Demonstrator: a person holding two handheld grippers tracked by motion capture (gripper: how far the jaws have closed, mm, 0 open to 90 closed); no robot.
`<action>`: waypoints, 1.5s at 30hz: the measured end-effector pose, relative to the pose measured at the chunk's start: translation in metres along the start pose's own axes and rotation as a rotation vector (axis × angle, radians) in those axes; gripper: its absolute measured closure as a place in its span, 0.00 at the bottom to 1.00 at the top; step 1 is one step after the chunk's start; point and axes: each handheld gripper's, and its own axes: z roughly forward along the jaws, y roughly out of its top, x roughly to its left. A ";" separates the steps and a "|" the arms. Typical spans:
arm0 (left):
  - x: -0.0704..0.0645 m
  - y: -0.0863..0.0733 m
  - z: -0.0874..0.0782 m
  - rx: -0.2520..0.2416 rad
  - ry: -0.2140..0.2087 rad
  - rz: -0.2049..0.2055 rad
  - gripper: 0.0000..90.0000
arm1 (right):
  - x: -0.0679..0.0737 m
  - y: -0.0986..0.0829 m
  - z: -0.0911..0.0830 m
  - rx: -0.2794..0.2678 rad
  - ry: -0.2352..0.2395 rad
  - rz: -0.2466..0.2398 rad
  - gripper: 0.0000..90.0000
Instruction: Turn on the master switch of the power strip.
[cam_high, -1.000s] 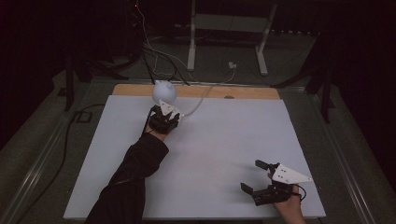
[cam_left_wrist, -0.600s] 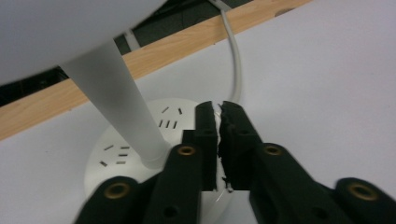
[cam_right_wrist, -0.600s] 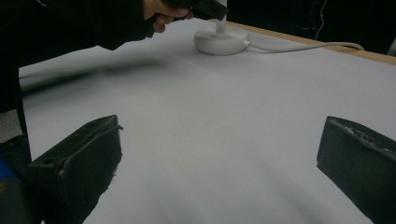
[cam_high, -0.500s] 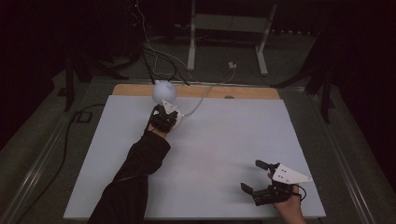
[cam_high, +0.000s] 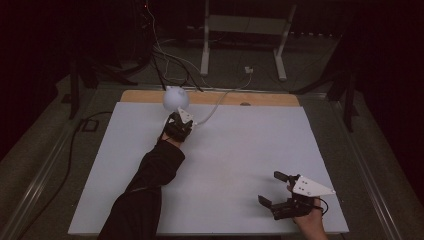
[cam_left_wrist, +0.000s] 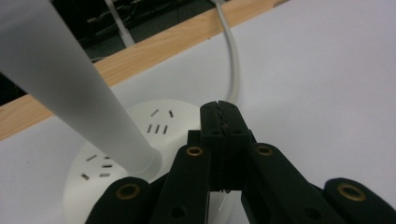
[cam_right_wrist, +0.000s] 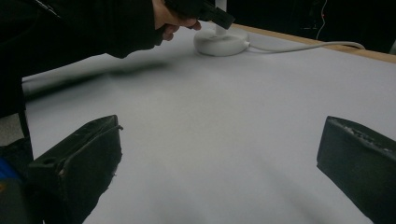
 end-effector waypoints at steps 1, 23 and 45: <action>0.001 0.000 0.001 0.001 -0.007 -0.011 1.00 | 0.000 0.000 0.000 0.002 -0.001 -0.002 0.00; -0.002 -0.011 0.012 0.017 0.035 0.034 1.00 | 0.001 0.000 0.000 0.005 -0.002 -0.010 0.00; -0.007 -0.013 0.014 0.031 0.108 0.133 1.00 | 0.002 0.000 0.001 0.008 0.002 -0.015 0.00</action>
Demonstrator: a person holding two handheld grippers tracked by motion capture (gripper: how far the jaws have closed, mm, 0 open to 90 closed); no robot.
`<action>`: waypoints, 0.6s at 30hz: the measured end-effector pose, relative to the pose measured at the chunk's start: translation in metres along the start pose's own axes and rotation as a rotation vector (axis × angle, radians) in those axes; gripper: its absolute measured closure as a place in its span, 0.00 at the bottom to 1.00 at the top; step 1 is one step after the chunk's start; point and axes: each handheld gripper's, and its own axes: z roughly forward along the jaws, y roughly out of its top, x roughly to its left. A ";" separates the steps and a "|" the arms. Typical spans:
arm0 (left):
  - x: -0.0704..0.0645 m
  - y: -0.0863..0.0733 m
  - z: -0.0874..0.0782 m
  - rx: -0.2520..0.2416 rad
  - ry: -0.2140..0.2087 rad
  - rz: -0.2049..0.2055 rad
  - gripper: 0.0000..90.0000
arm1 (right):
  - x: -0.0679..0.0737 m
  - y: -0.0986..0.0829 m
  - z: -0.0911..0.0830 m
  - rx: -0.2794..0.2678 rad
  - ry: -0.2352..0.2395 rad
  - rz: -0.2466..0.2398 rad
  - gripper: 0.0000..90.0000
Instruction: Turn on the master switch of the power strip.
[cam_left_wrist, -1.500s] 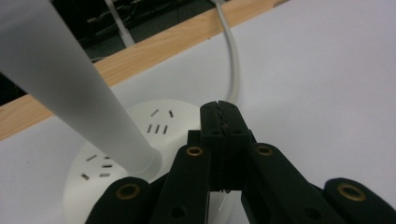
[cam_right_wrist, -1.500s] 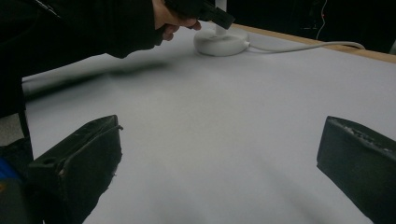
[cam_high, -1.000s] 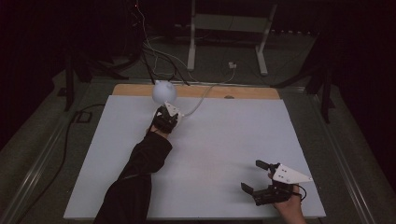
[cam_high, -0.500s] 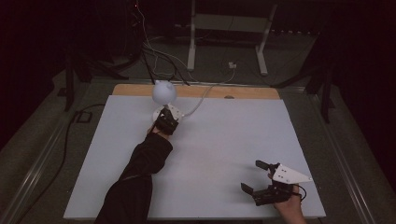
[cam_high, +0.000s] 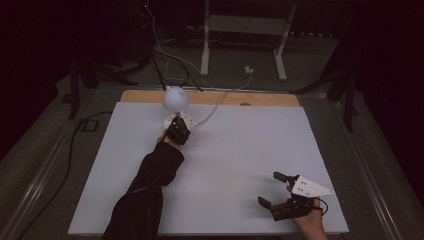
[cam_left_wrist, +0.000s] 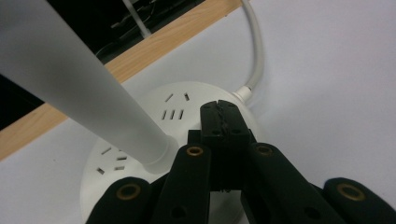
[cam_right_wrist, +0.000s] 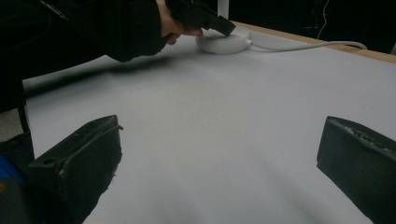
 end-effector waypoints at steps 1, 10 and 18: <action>0.000 0.001 0.000 0.006 0.005 0.005 1.00 | 0.000 0.000 0.000 0.001 0.000 0.001 0.00; 0.000 0.001 0.001 0.015 -0.009 0.019 1.00 | 0.000 0.000 0.000 0.002 0.002 0.000 0.00; -0.001 0.005 0.002 0.046 -0.008 0.065 1.00 | 0.001 0.000 0.000 0.003 0.003 -0.002 0.00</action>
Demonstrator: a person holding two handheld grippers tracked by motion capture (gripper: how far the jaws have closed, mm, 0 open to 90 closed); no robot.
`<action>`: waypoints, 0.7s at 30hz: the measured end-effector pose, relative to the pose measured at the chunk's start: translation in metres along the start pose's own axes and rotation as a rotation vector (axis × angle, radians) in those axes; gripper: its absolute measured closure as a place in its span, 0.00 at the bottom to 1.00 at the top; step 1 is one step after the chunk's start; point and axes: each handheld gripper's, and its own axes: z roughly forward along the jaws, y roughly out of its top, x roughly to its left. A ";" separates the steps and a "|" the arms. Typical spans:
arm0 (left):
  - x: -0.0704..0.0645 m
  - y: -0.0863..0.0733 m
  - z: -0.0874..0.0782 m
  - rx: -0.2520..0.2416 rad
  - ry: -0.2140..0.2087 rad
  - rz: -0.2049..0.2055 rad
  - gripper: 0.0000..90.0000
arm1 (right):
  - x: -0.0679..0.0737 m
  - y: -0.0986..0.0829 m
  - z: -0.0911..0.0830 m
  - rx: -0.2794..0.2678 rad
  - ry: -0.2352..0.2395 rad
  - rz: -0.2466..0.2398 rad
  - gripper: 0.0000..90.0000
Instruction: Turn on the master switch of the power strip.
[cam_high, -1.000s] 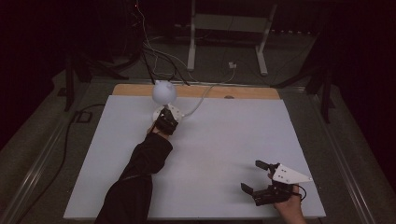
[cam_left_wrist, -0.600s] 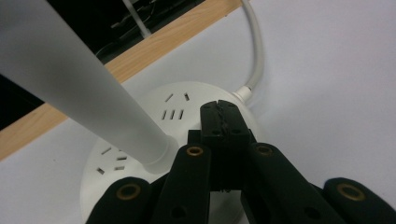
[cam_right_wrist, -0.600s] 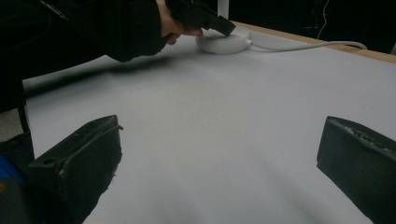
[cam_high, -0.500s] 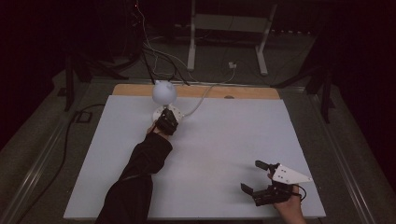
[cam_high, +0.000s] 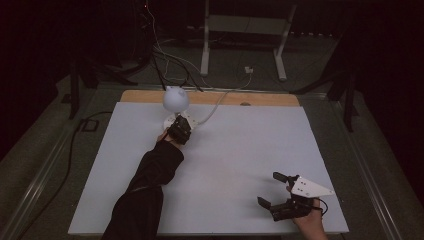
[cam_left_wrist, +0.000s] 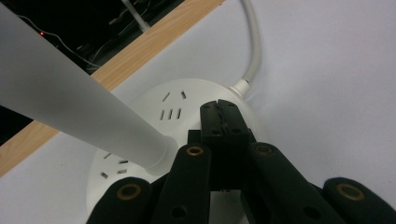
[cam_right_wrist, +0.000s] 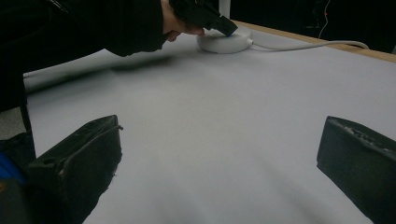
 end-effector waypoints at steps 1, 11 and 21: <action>0.000 0.000 0.000 0.004 0.003 0.008 1.00 | 0.000 0.000 0.000 0.000 0.000 0.000 0.00; -0.004 0.005 0.002 0.047 0.022 0.043 1.00 | 0.000 0.000 0.000 0.001 0.002 -0.001 0.00; -0.002 0.008 0.001 0.067 0.008 0.045 1.00 | 0.000 0.000 0.000 0.000 0.002 0.001 0.00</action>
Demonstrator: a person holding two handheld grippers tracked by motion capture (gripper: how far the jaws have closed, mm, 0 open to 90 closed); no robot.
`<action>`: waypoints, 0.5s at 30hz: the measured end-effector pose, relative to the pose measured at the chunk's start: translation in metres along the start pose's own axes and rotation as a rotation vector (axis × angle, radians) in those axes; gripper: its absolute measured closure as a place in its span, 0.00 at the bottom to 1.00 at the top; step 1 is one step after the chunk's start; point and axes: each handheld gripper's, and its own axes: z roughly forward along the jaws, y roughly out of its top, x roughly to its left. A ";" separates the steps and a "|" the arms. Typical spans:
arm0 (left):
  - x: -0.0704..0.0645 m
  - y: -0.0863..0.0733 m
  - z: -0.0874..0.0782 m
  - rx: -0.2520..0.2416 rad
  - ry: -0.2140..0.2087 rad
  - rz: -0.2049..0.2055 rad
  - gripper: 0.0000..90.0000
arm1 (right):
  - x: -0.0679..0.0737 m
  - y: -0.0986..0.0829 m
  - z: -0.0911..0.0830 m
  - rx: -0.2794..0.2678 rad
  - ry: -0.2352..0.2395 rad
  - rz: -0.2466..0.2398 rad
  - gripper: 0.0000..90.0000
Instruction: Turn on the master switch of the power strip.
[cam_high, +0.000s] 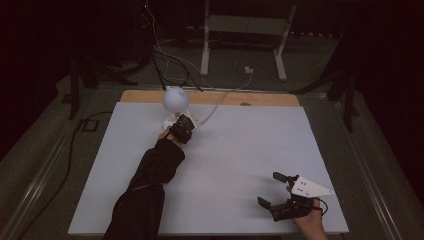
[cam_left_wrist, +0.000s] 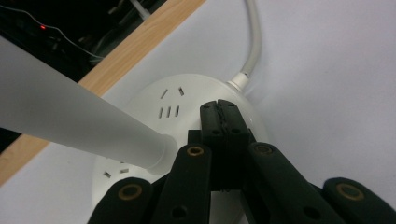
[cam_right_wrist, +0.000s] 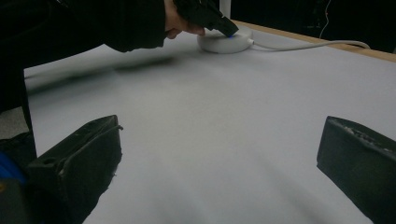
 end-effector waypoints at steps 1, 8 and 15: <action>0.000 0.001 0.000 0.005 -0.002 0.009 1.00 | 0.000 0.000 0.000 0.000 0.000 0.002 0.00; 0.002 0.001 0.000 0.006 -0.009 -0.001 1.00 | -0.001 -0.001 0.001 0.004 0.000 0.002 0.00; 0.001 0.005 0.002 0.012 0.005 0.003 1.00 | -0.001 -0.001 0.001 0.005 -0.003 0.002 0.00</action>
